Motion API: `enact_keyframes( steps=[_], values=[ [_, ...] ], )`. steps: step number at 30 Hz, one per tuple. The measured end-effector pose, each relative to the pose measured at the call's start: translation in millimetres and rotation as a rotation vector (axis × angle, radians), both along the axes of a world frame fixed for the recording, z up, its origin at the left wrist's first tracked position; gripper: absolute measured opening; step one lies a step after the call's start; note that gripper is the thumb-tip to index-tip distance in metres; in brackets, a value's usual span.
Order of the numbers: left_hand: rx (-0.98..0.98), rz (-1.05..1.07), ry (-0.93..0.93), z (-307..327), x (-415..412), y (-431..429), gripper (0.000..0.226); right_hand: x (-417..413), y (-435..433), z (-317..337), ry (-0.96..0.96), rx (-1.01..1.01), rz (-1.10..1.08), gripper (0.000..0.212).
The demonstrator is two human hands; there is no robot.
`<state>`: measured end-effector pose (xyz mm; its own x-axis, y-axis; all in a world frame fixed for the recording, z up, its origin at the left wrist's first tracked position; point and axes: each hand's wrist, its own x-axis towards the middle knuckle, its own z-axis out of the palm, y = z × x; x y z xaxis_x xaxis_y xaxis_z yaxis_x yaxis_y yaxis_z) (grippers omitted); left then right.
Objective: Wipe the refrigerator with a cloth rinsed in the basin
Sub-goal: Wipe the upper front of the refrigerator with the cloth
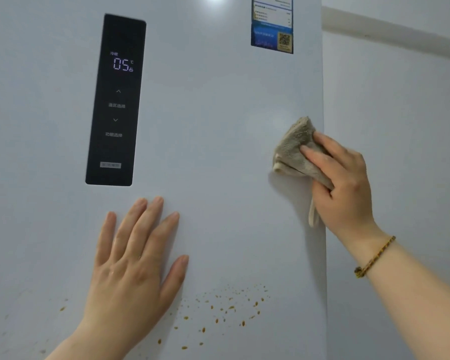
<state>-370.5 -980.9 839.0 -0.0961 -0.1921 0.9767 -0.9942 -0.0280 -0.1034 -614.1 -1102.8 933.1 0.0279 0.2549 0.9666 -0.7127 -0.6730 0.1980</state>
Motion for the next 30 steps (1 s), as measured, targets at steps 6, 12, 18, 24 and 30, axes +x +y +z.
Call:
enact_keyframes(
  steps=[6, 12, 18, 24, 30],
  values=[
    [-0.014, -0.026, 0.003, -0.8, -0.4, -0.1, 0.056, 19.4, 6.9, -82.1, -0.094, -0.029, -0.007, 0.047],
    [-0.018, -0.066, -0.009, -2.6, 2.0, 3.3, 0.047, 5.3, 16.9, -142.0, 0.117, -0.019, -0.083, 0.037],
    [-0.025, -0.126, 0.009, -15.3, 15.6, 14.7, 0.042, 21.1, 24.9, -88.7, -0.021, 0.041, -0.06, 0.043],
    [0.029, -0.041, 0.123, -40.2, 44.3, 39.6, 0.05, 79.5, 47.8, -160.5, 0.097, -0.059, -0.107, 0.033],
    [0.026, 0.063, 0.281, -45.6, 89.2, 68.1, 0.064, 71.6, 50.2, -154.9, 0.402, -0.234, -0.187, 0.03]
  ],
)
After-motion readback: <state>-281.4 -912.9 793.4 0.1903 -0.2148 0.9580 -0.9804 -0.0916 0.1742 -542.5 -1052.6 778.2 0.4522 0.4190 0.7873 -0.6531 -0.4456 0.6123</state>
